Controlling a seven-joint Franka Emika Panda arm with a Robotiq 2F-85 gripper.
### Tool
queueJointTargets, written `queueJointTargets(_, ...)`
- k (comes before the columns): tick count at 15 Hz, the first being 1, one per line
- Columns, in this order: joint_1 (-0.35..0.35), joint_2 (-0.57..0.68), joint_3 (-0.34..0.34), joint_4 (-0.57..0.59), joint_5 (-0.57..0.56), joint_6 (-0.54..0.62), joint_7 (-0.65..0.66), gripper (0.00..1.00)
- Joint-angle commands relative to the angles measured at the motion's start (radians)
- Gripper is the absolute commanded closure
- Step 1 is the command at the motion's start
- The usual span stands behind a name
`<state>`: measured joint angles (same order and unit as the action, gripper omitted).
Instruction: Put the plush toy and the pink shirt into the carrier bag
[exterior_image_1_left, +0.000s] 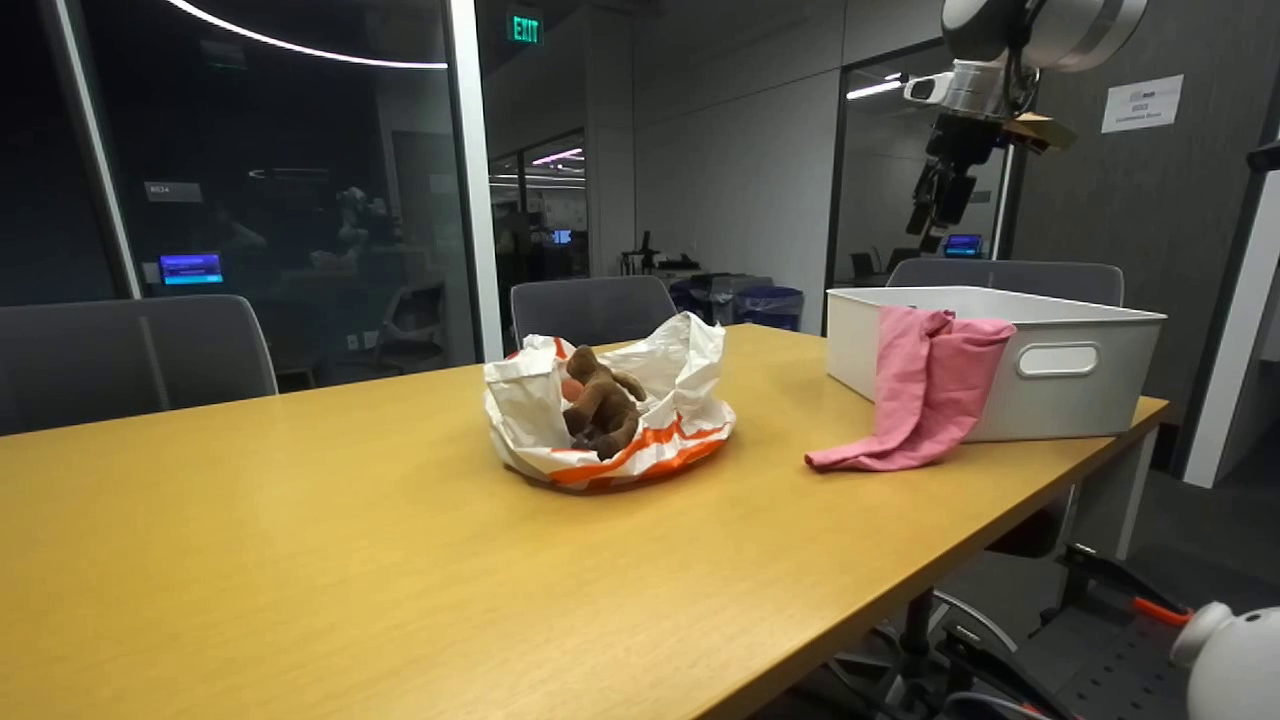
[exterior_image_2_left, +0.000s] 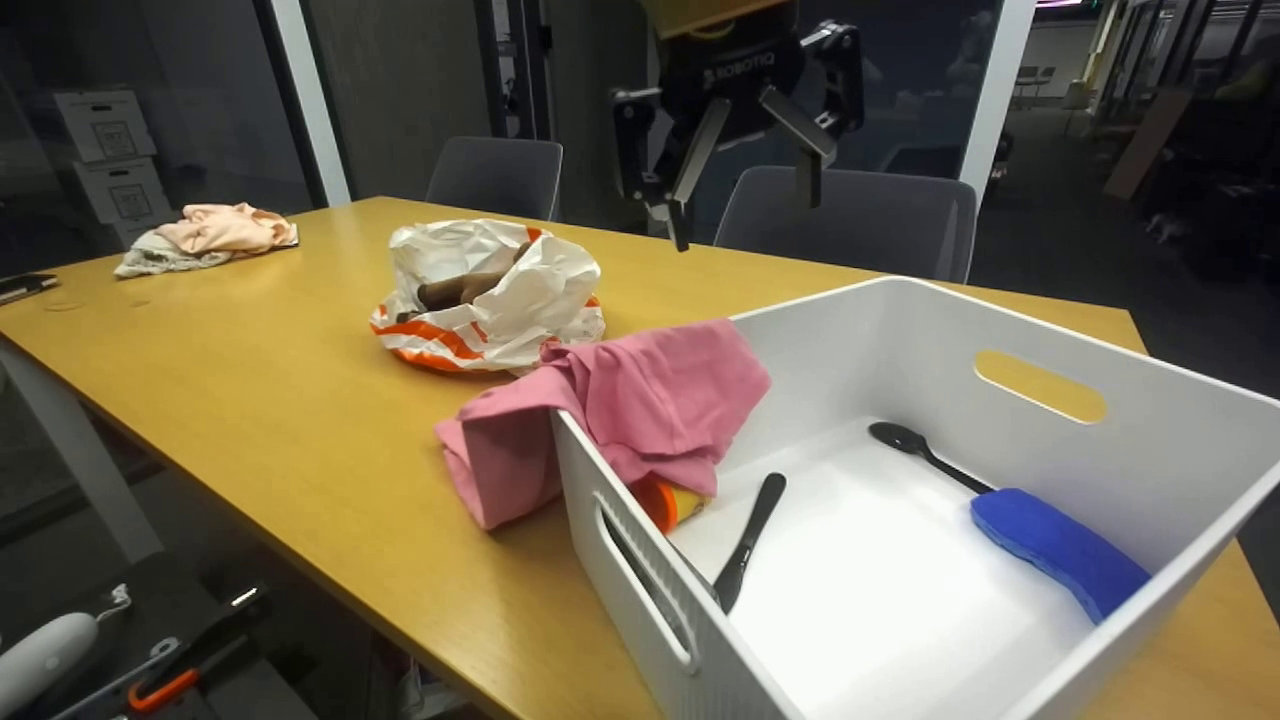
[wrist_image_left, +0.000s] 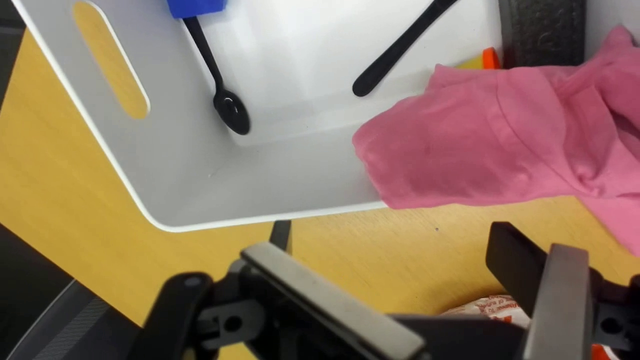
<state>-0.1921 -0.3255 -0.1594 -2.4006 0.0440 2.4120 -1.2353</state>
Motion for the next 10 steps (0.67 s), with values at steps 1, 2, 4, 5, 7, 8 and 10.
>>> queueJointTargets(1, 0.034, -0.077, -0.042, -0.063, -0.023, -0.013, 0.016, 0.0)
queueJointTargets(2, 0.034, -0.087, -0.05, -0.074, -0.029, -0.027, 0.009, 0.0)
queueJointTargets(4, 0.037, -0.101, -0.065, -0.08, -0.036, -0.09, -0.003, 0.0)
queueJointTargets(5, 0.04, -0.107, -0.071, -0.092, -0.034, -0.09, -0.008, 0.0)
queueJointTargets(7, 0.049, -0.121, -0.079, -0.119, -0.026, -0.088, -0.011, 0.0)
queueJointTargets(8, 0.057, -0.129, -0.083, -0.133, -0.018, -0.091, -0.014, 0.0)
queueJointTargets(10, 0.077, -0.147, -0.088, -0.166, -0.002, -0.093, -0.021, 0.0)
